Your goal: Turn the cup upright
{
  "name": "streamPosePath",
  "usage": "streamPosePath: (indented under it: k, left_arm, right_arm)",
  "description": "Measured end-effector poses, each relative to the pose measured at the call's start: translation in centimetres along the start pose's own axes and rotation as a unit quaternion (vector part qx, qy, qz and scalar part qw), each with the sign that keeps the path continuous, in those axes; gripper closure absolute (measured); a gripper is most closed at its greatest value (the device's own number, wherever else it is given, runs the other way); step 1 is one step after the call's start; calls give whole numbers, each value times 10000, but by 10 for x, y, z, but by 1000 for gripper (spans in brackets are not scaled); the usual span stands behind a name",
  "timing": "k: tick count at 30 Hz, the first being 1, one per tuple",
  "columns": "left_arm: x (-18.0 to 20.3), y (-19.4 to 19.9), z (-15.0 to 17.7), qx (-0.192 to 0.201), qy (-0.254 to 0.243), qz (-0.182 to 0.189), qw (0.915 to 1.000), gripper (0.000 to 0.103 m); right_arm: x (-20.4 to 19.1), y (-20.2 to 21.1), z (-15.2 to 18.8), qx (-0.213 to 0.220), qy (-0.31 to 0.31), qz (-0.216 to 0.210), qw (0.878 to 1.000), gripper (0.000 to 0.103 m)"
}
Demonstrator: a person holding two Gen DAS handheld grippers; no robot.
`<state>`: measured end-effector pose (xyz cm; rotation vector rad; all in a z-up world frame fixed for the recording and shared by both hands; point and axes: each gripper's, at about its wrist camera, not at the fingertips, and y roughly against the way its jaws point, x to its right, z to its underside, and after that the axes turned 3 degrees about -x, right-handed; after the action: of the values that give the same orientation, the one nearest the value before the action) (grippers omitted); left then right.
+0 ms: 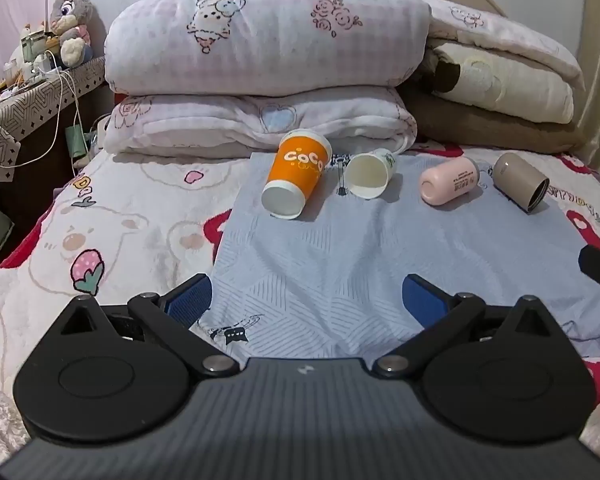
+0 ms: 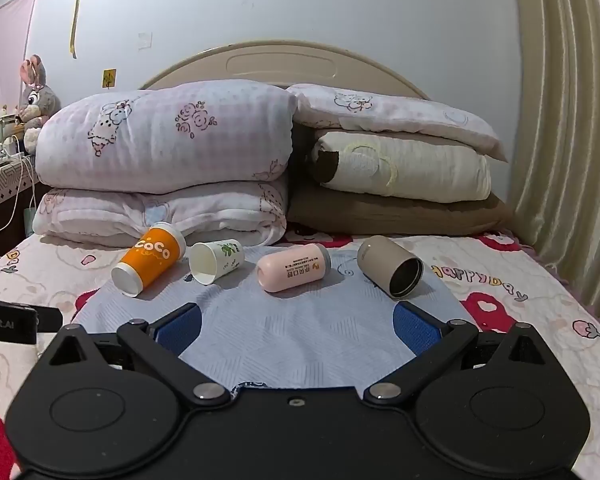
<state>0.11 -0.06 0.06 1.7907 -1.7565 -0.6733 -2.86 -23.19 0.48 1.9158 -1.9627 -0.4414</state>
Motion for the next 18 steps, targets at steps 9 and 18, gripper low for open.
streamPosePath:
  k: [9, 18]
  left_arm:
    - [0, 1, 3, 165, 104, 75, 9998, 0]
    - [-7, 3, 2, 185, 131, 132, 9997, 0]
  right_arm:
    - [0, -2, 0, -62, 4, 5, 10000, 0]
    - [3, -5, 4, -182, -55, 56, 9998, 0]
